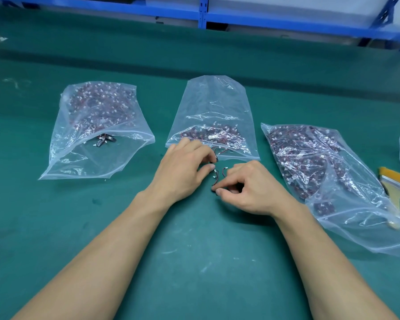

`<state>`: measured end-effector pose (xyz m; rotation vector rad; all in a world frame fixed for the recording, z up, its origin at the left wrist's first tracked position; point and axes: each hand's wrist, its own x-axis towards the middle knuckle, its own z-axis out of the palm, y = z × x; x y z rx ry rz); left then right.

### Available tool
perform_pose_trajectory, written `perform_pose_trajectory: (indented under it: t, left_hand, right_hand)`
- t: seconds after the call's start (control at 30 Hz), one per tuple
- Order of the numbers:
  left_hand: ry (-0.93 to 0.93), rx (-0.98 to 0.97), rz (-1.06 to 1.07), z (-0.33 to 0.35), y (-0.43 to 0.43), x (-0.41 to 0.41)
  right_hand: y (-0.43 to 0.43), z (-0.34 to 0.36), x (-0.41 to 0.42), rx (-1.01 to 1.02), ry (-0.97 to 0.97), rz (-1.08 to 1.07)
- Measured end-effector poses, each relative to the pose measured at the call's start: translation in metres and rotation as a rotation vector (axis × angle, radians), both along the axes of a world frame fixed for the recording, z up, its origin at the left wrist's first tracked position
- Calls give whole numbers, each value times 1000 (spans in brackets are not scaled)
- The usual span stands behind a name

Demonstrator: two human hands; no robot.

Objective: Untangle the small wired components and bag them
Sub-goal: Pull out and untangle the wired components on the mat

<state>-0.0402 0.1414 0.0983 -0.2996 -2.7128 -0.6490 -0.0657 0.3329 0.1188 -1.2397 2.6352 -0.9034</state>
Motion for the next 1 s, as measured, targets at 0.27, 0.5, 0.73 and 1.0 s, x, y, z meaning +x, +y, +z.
perform_pose_trajectory:
  t: [0.27, 0.5, 0.73, 1.0]
  left_hand:
    - [150, 244, 6, 1, -2, 2]
    - [196, 450, 44, 2, -4, 9]
    - [33, 555, -31, 2, -4, 15]
    - [20, 581, -40, 5, -5, 16]
  right_hand:
    - [-1, 3, 1, 35, -26, -14]
    - [-2, 1, 0, 73, 9, -9]
    - [-1, -2, 1, 54, 13, -8]
    - [0, -6, -1, 31, 6, -18]
